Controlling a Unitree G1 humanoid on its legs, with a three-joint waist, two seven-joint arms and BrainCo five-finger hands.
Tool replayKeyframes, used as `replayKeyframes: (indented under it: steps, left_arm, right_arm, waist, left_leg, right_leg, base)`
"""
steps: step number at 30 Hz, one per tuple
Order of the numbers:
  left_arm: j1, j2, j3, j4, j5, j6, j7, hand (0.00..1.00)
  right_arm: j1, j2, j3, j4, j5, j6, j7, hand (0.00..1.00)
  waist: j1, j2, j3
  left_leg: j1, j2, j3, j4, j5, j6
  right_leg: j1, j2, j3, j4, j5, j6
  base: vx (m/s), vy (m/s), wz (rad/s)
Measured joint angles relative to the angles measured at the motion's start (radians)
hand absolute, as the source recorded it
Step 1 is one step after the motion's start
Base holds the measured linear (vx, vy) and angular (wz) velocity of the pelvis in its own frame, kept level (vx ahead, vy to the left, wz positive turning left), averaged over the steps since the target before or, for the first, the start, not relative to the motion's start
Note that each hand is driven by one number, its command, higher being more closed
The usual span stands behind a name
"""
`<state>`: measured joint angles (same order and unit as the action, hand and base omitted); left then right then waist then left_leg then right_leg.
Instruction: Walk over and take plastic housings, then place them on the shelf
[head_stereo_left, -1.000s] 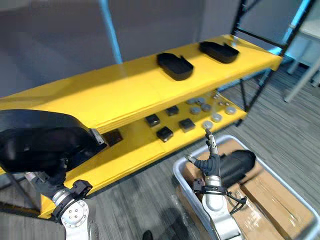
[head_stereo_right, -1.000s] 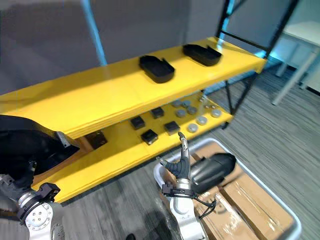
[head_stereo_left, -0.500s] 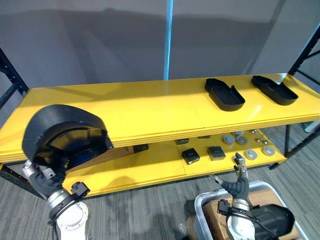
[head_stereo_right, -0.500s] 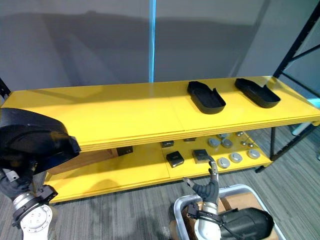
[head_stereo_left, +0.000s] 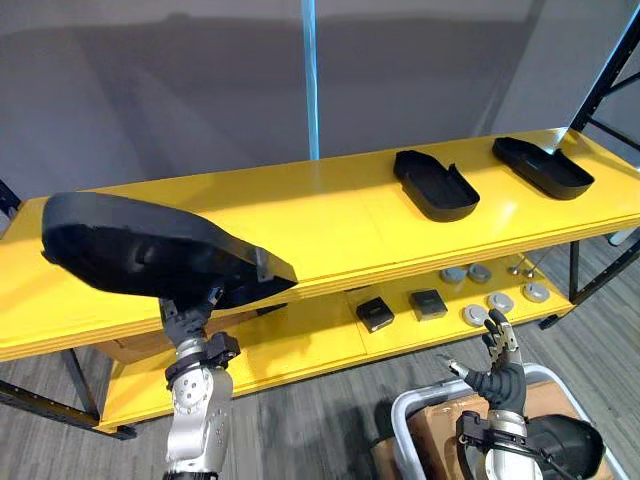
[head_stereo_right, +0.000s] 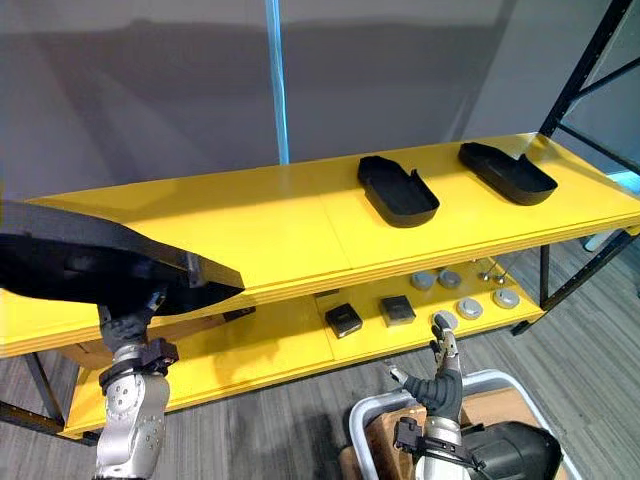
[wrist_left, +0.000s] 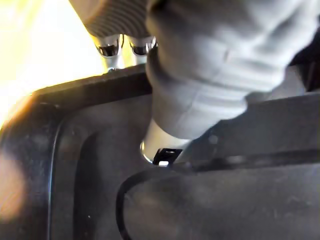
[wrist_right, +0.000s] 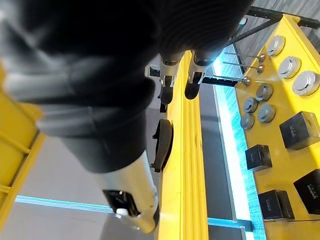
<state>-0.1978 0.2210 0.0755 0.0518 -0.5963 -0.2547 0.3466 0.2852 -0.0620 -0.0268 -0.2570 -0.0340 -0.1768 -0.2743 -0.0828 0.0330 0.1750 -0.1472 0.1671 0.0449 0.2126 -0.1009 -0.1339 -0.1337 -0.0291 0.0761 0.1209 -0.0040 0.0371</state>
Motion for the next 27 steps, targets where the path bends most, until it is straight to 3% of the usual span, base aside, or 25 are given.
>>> replayKeyframes:
  steps: [5,9,13,19,27]
  left_arm:
    - [-0.164,0.216,-0.107,0.133,-0.268,0.006,-0.010,1.00]
    - [-0.308,0.318,-0.201,0.219,-0.335,0.027,0.006,1.00]
    - [-0.510,0.395,-0.335,0.399,-0.364,0.080,0.013,1.00]
    - [-0.762,0.427,-0.499,0.665,-0.363,0.172,0.001,1.00]
    - [-0.957,0.420,-0.502,0.885,-0.362,0.234,0.009,1.00]
  right_arm:
    - [0.057,0.011,0.075,0.006,-0.011,0.027,0.002,0.00]
    - [0.060,0.001,0.155,0.019,-0.013,0.049,0.000,0.00]
    - [0.049,-0.023,0.249,0.044,-0.017,0.056,0.005,0.00]
    - [0.013,-0.033,0.352,0.089,-0.035,0.058,0.026,0.00]
    - [-0.035,-0.042,0.424,0.114,-0.054,0.077,0.043,0.00]
  waist:
    - [-0.014,-0.021,-0.007]
    - [-0.019,-0.030,-0.003]
    - [-0.037,-0.040,0.002]
    - [-0.066,-0.062,0.030]
    - [-0.079,-0.072,0.068]
  left_leg:
    - [0.008,-0.096,0.097,-0.051,0.027,0.045]
    - [0.005,-0.103,0.121,-0.069,0.031,0.052]
    - [-0.001,-0.097,0.122,-0.082,0.035,0.052]
    - [-0.005,-0.098,0.119,-0.105,0.057,0.052]
    - [-0.007,-0.097,0.114,-0.137,0.085,0.049]
  right_leg:
    - [-0.022,-0.097,0.086,-0.073,0.050,0.075]
    - [-0.028,-0.104,0.112,-0.118,0.079,0.081]
    - [-0.040,-0.092,0.126,-0.134,0.088,0.077]
    - [-0.051,-0.092,0.129,-0.148,0.098,0.075]
    - [-0.065,-0.087,0.127,-0.147,0.103,0.069]
  base:
    - [0.05,0.269,-0.34]
    - [0.04,0.120,-0.27]
    - [0.03,0.028,-0.10]
    - [0.02,0.022,-0.03]
    - [0.00,0.004,0.01]
